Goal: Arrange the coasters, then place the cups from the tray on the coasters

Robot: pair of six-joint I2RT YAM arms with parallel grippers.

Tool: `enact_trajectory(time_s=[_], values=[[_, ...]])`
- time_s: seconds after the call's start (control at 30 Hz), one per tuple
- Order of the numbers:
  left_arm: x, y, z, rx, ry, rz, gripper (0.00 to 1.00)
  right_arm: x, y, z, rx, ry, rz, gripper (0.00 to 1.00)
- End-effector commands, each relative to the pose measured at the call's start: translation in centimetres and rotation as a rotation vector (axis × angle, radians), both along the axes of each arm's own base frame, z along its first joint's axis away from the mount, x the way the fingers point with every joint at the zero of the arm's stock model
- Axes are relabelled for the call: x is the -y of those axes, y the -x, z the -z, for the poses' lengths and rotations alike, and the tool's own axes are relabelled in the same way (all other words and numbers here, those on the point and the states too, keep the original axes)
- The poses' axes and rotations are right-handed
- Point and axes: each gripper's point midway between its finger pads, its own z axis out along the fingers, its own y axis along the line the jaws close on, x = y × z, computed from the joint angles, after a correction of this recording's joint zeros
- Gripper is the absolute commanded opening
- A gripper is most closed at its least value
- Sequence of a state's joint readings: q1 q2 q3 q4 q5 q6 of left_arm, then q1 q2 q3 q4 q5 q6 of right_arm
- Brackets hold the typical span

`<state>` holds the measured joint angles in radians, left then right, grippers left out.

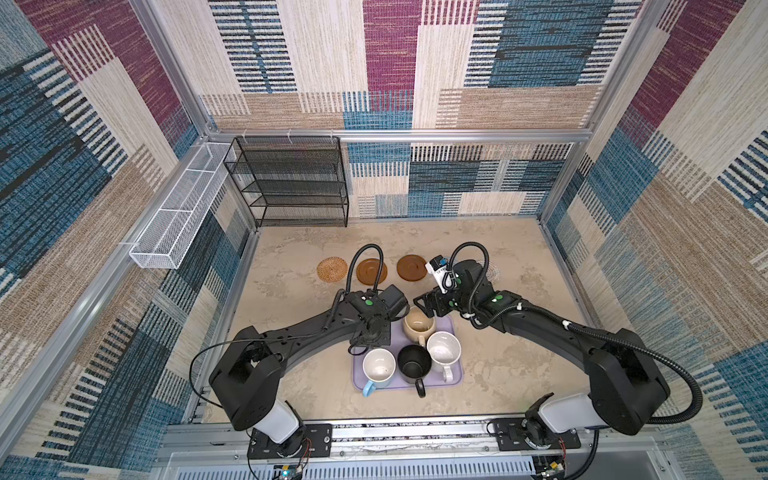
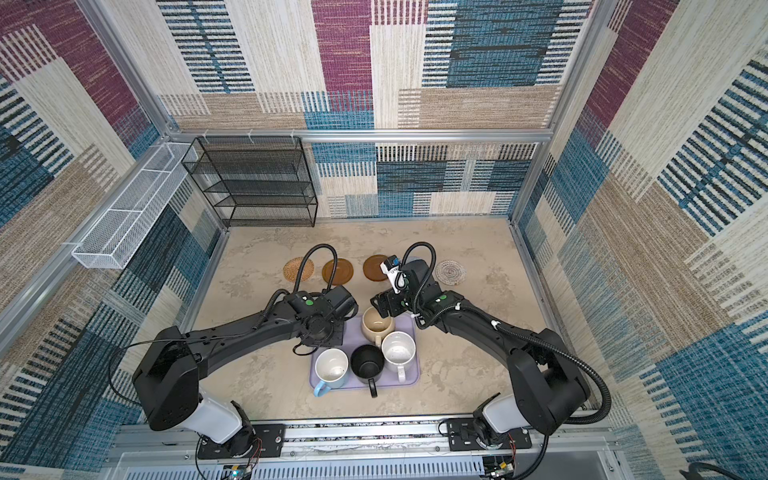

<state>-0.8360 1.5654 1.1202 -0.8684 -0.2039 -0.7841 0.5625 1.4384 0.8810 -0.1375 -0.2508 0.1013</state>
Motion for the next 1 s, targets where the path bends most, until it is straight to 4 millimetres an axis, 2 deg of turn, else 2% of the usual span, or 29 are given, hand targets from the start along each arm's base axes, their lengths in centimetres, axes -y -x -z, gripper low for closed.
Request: enact_trajectory(time_s=[0.0,0.13,0.3,0.5,0.67,0.77,0.97], values=[[0.2,-0.7,-1.0,0.043,0.004,0.01,0.0,0.0,-0.3,-0.5,0.016,-0.009,0.013,0.87],[0.2,-0.8,-1.4,0.054,0.01,0.007,0.0,0.0,-0.3,-0.8,0.024,-0.013,0.014,0.87],[0.2,-0.8,-2.4,0.073,0.028,0.011,0.0,-0.4,0.2,-2.3,0.061,-0.059,-0.014,0.86],[-0.1,-1.6,-5.4,0.147,0.033,0.039,0.0,-2.3,1.7,-4.9,0.079,-0.176,-0.135,0.9],[-0.5,-2.8,-8.6,0.23,0.032,0.064,0.0,-3.8,2.3,-7.3,0.103,-0.248,-0.185,0.93],[-0.8,-3.8,-9.9,0.253,0.025,0.068,0.0,-5.0,2.3,-8.8,0.114,-0.271,-0.204,0.97],[-3.2,-7.0,-12.6,0.334,0.0,0.018,0.0,-6.9,0.7,-11.5,0.136,-0.338,-0.193,1.0]])
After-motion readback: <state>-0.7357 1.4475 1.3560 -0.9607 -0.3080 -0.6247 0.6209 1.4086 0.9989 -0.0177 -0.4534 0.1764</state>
